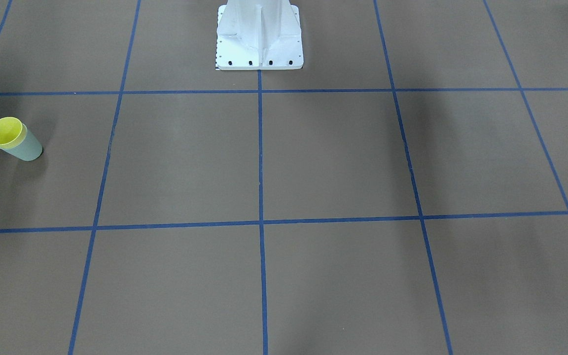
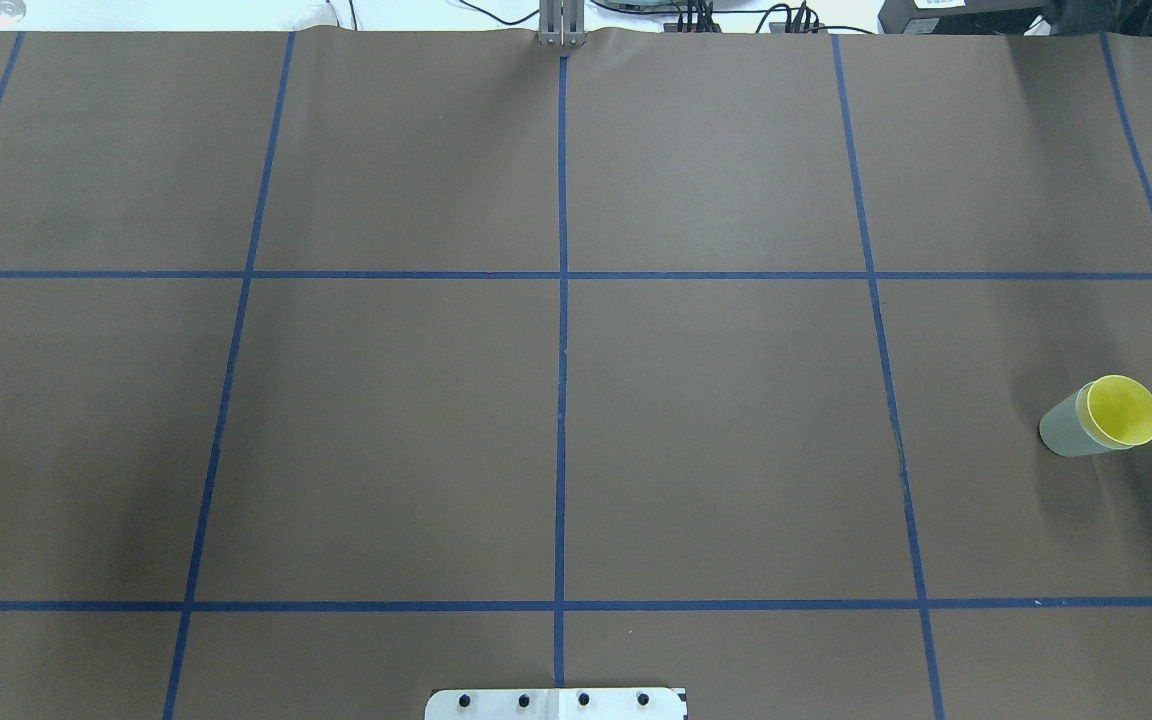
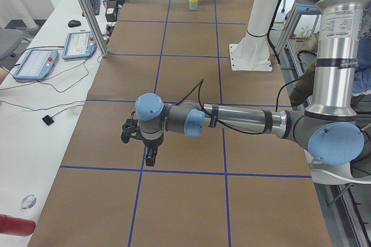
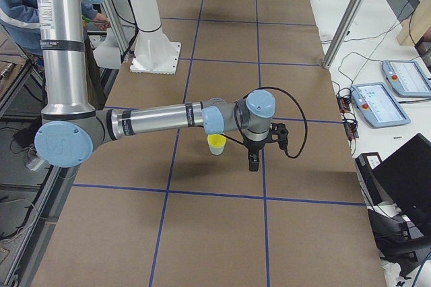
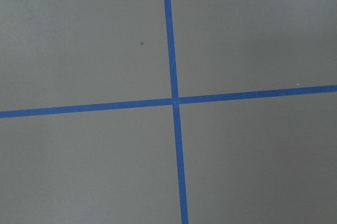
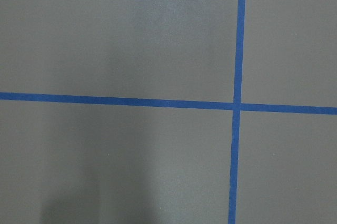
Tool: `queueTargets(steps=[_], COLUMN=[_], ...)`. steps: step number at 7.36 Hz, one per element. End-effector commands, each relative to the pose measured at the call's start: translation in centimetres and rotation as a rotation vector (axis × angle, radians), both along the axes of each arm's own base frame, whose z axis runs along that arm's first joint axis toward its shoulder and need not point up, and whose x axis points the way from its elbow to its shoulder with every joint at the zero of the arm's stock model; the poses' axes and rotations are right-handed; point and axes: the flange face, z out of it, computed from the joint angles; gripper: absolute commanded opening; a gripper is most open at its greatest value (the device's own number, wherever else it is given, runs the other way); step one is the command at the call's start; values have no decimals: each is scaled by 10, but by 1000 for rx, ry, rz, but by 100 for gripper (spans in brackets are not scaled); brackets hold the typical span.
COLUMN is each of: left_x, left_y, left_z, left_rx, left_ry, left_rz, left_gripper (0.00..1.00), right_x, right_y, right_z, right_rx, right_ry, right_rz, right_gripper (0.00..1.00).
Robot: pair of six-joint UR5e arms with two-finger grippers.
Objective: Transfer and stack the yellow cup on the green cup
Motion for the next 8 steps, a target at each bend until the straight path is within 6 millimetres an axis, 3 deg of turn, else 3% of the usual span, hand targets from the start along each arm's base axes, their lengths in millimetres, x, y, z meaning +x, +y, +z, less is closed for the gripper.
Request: queueTargets(steps=[1,5,8], left_x=[0,0,0], left_y=[1,2,2], left_z=[-3,-1,-1], left_rx=[3,-1,-3], left_ry=[2,0,0], left_rz=[-2,-2,-2], left_gripper=[100,100,100], right_x=[0,8,15], right_y=[0,14,13], right_z=[2,14,13], right_rx=[-3,-28,-24], right_ry=[1,3,5], right_rz=[0,10,25], right_gripper=[100,100,100])
